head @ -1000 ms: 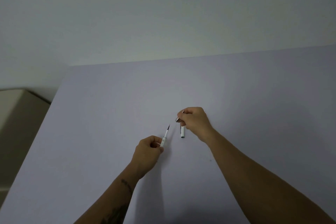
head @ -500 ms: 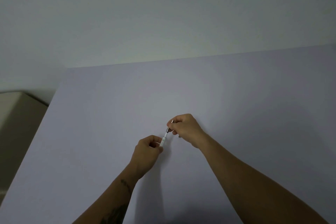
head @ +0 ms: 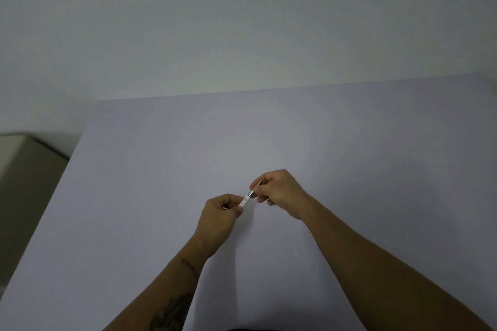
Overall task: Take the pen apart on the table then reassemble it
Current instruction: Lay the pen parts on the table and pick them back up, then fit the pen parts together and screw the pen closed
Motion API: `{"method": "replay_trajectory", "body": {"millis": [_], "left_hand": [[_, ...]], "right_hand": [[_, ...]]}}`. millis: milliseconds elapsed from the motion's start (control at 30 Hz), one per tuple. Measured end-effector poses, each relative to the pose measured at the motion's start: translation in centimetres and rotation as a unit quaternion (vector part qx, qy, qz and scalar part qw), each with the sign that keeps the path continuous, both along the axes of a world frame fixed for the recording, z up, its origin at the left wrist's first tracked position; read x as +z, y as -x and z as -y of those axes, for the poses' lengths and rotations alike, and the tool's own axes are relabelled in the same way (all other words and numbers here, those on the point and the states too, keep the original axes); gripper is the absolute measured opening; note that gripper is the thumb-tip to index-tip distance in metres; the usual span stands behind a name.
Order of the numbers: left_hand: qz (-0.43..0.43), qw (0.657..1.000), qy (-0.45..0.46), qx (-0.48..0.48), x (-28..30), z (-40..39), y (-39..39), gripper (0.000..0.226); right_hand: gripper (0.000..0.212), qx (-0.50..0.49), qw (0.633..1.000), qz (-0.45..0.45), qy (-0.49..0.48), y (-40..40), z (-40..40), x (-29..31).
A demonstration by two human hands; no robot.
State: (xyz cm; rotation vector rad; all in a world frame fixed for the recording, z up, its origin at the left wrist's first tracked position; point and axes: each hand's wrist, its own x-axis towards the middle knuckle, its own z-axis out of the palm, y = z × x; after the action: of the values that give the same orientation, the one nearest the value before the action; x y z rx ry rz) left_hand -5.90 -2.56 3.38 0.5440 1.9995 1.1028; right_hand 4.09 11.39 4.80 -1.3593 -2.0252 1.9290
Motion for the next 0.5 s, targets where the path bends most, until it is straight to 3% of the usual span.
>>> {"method": "replay_trajectory", "body": {"millis": [100,367,500], "left_hand": [[0.013,1.0,-0.004,-0.007,0.0,0.8,0.8,0.019],[0.036,0.998,-0.019,-0.047,0.7,3.5,1.9,0.022],[0.044,0.996,-0.042,-0.059,1.7,4.5,2.2,0.02]], "right_hand": [[0.011,-0.007,1.0,0.003,-0.016,0.4,1.0,0.2],[0.039,-0.005,0.994,0.057,-0.089,1.6,5.3,1.6],[0.021,-0.116,0.989,-0.052,0.072,1.2,6.8,2.5]]}}
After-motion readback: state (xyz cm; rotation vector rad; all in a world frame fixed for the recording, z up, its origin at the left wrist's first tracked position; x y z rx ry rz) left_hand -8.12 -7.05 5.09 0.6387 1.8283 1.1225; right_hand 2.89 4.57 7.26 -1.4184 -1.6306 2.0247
